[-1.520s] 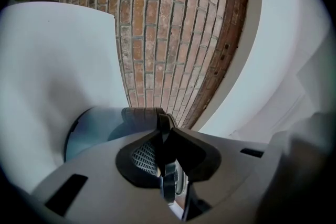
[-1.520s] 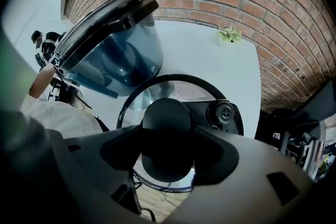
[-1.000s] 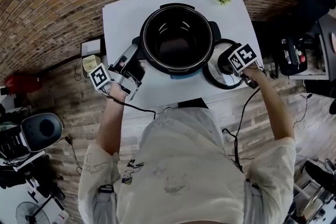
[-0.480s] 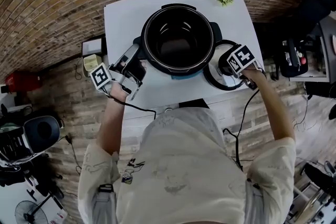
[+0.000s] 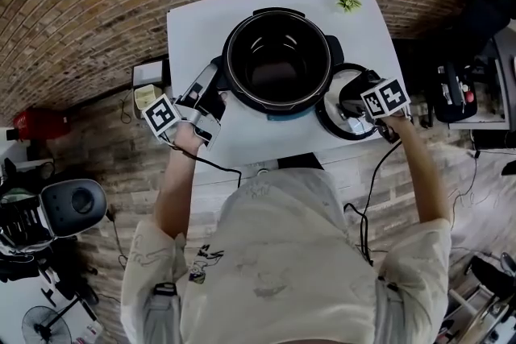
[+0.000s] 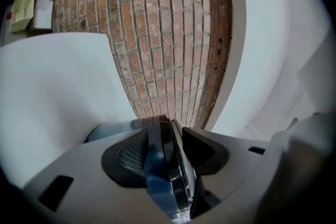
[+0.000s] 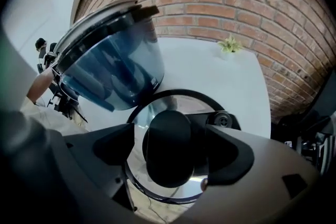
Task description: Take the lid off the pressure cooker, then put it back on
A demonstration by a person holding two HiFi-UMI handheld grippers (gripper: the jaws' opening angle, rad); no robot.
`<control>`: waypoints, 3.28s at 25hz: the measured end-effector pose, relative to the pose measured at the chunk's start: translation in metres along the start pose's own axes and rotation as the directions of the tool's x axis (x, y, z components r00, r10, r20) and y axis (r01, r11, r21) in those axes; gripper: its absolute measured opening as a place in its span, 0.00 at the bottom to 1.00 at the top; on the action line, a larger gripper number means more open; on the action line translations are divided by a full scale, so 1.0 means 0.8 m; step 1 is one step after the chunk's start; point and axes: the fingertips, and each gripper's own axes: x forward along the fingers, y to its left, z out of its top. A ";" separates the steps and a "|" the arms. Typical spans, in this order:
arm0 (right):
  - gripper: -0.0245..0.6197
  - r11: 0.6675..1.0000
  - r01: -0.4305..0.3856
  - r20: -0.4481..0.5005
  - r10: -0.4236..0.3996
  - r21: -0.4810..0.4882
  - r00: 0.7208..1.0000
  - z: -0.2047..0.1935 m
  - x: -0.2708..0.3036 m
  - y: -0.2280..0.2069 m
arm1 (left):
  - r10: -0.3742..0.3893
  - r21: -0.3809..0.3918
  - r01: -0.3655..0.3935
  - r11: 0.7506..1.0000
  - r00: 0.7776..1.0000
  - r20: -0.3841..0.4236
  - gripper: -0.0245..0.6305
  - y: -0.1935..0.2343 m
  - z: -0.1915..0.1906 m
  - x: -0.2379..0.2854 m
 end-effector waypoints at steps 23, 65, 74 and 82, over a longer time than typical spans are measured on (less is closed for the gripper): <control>0.69 0.998 0.055 0.684 -0.058 0.025 0.727 0.107 -0.162 0.107 | 0.222 0.797 -0.529 0.292 0.848 0.482 0.39 -0.095 0.021 -0.106; 0.68 0.957 0.262 0.835 -0.246 0.128 0.492 0.090 -0.194 0.144 | 0.184 0.817 -0.351 0.458 0.936 0.299 0.38 -0.074 -0.016 -0.128; 0.68 0.949 0.315 0.695 -0.249 0.034 0.675 0.074 -0.171 0.094 | 0.119 0.534 -0.121 0.837 0.992 0.040 0.38 -0.061 0.007 -0.078; 0.69 0.972 0.198 0.415 -0.129 -0.129 0.901 0.040 -0.107 0.062 | 0.068 0.294 -0.023 0.955 0.988 -0.142 0.38 -0.041 -0.002 -0.036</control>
